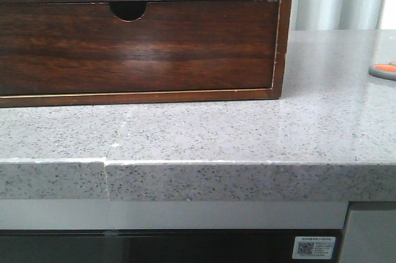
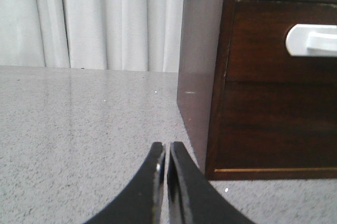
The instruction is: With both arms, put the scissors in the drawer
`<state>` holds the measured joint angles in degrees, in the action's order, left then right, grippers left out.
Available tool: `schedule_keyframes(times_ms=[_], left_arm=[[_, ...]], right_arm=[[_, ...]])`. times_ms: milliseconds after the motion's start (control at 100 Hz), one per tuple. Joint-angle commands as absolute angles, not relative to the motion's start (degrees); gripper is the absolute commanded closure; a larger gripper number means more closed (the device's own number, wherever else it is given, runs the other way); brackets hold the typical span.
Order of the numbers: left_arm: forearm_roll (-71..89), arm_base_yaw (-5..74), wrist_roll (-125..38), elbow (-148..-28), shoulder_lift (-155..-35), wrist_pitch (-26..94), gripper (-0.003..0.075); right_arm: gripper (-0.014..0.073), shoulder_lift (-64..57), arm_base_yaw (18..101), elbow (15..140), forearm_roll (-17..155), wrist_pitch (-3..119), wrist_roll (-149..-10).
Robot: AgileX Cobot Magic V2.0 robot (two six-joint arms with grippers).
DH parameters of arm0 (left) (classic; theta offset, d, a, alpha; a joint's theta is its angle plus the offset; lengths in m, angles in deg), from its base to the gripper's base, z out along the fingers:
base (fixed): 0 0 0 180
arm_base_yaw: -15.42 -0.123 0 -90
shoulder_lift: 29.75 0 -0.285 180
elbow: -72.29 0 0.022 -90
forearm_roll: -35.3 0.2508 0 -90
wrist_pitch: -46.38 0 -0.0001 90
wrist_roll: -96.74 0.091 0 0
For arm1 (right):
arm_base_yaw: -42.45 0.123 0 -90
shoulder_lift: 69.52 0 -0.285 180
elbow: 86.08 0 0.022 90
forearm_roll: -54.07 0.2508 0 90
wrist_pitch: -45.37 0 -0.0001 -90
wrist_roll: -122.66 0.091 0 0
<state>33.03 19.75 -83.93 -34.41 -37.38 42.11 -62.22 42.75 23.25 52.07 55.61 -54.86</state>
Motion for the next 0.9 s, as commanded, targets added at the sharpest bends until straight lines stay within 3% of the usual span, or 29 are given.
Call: schedule_keyframes(times_ms=[0, 420, 890], left_arm=[[31.18, 19.66, -84.36, -40.56, -37.33, 42.6, 0.0741], [31.42, 19.66, -84.36, -64.53, -56.29, 24.55, 0.0741], [31.68, 19.66, -84.36, -66.47, -59.86, 25.05, 0.0741]], right_arm=[[0.0662, -59.38, 42.53, 29.53, 52.27, 55.57, -55.03], [0.0662, -40.82, 42.53, 49.32, 51.8, 67.91, -55.03], [0.0662, -36.88, 42.53, 51.52, 51.55, 66.86, -55.03]])
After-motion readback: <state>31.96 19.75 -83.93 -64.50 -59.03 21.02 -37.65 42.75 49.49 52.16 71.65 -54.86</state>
